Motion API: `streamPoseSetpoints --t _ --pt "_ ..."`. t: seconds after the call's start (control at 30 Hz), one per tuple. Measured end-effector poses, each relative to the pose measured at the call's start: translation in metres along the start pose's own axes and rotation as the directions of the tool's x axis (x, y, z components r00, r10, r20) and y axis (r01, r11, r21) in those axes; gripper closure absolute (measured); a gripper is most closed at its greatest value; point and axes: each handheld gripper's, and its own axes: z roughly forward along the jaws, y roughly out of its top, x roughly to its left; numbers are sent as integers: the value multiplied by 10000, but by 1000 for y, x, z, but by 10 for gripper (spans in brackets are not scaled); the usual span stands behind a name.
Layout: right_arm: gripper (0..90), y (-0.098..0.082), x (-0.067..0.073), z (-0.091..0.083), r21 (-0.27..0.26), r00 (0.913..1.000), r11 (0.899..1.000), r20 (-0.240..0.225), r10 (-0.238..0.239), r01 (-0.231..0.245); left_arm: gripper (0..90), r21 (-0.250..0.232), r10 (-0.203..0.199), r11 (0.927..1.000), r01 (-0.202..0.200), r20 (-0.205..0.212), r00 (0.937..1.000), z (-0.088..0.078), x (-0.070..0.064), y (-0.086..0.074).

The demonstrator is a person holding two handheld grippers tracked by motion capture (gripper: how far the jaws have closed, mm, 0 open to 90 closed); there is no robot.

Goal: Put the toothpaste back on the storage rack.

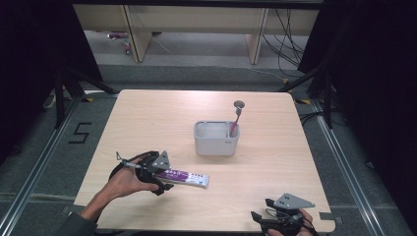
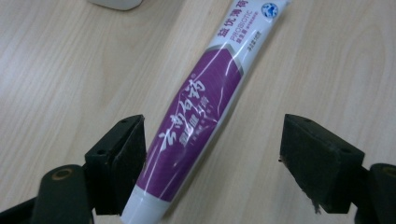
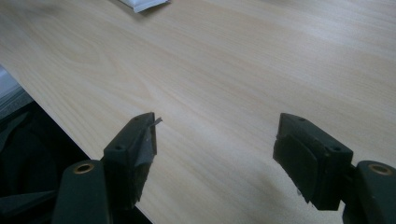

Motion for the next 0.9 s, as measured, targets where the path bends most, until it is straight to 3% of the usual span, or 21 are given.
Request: streamPoseSetpoints --t 0.1,0.13,0.17,0.23,0.27,0.67,0.8,0.87,0.9 --pt "300 -1 0 -1 45 9997 10000 250 -8 7 235 210 70 9998 -72 101 9999 5 6 5" --pt "300 -1 -1 -1 30 9998 10000 215 -48 48 236 251 66 9997 -70 148 9999 6 6 6" --pt "300 -2 1 -1 101 9997 9998 173 198 -200 242 314 138 9994 -144 206 9997 8 8 7" --pt "300 -1 0 0 46 9998 10000 200 -2 1 254 395 176 9990 -194 432 9989 11 10 9" --pt "300 -1 1 1 14 9999 9999 12 119 -119 263 453 222 9987 -245 504 9985 13 11 10" --pt "300 -2 3 0 93 9996 9996 63 281 -281 302 1176 489 9915 -562 643 9967 29 22 20" --pt "301 -1 2 0 77 10000 10000 42 -39 39 320 1417 666 9869 -766 738 9950 33 23 21" --pt "301 -1 2 0 99 9999 9999 74 -133 133 338 1493 547 9866 -658 777 9955 36 23 22" --pt "301 -2 3 0 166 10000 9999 -5 22 -22 345 1553 577 9854 -695 790 9952 37 23 23"
